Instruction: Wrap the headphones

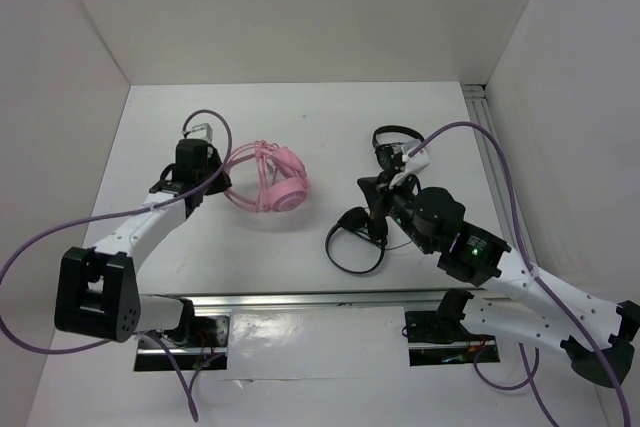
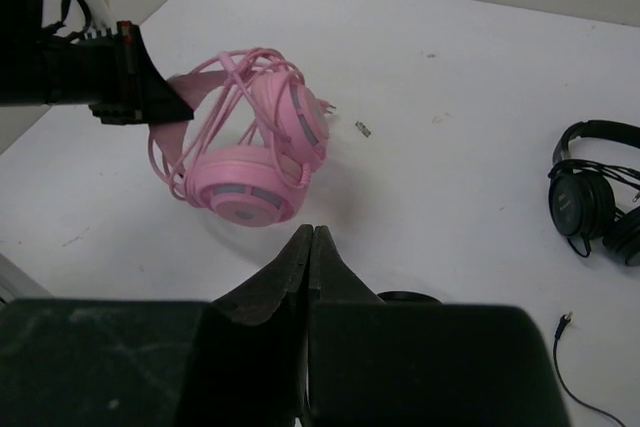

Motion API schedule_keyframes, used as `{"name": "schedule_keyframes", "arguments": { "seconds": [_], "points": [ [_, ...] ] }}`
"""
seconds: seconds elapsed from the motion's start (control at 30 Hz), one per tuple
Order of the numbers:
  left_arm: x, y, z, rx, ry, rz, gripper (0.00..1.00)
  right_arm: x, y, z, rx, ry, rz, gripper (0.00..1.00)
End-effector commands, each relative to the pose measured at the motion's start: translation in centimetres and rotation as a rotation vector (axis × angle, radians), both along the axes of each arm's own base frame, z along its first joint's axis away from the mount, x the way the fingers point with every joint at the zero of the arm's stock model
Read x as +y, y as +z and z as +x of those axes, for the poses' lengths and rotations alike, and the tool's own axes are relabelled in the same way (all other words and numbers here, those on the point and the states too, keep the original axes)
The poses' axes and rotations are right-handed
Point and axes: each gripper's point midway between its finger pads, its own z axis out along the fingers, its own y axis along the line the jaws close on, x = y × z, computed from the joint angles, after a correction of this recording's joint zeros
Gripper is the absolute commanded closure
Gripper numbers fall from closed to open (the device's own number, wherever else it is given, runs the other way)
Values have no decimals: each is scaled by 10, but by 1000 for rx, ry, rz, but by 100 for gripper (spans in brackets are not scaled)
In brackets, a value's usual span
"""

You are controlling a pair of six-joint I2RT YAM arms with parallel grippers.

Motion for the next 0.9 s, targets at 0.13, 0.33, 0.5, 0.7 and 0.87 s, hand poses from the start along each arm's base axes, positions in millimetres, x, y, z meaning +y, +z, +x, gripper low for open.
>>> {"name": "schedule_keyframes", "arguments": {
  "seconds": [0.13,0.33,0.5,0.7,0.87],
  "points": [
    [-20,8,50,-139,20,-17,100,7,-1,-6,0,38,8,100],
    [-28,-23,66,-36,34,63,100,9,-5,-9,13,58,-7,100],
    [-32,-51,68,20,25,57,100,10,-10,-8,29,57,-14,100],
    [-38,-72,66,130,23,39,96,15,-15,-8,38,67,-42,89],
    [-44,-65,61,135,34,4,61,21,-9,-11,41,96,-25,20]
  ]
}}
